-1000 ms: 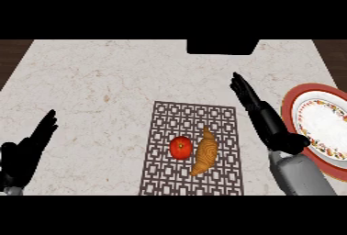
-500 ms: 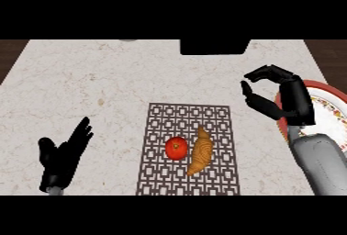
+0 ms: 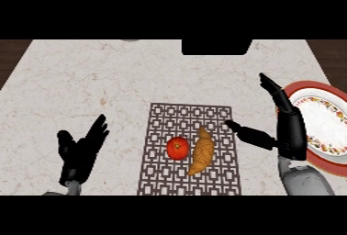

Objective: Pick the tomato from the placemat and place it in the plate

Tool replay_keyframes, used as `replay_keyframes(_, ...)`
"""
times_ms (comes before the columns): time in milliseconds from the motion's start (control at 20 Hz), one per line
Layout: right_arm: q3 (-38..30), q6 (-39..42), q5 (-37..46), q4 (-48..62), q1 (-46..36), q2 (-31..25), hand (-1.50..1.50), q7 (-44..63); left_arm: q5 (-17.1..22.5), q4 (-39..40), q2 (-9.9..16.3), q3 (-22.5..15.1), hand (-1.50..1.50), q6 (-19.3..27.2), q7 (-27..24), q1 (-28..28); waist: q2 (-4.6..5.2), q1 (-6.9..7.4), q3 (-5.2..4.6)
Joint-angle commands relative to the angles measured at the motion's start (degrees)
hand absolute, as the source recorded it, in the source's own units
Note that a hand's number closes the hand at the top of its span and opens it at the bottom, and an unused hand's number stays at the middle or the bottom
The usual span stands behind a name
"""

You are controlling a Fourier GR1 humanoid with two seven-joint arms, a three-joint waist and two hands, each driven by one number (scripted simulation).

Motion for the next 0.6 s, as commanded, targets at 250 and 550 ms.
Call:
replay_keyframes(250, 11.29, 13.64, 12.32, -7.63, -2.5, -11.49, -1.5, 25.15, -0.43, 1.78, -2.02, 0.34, 0.0, 0.37, 0.83, -3.05, -0.15, 0.06, -0.21)
replay_keyframes(550, 16.68, 23.04, 16.73, -17.69, -3.0, -13.57, -1.5, 41.47, -0.25, 1.17, -1.33, 0.89, 0.0, -1.31, 0.81, -1.75, -0.15, 0.06, -0.06)
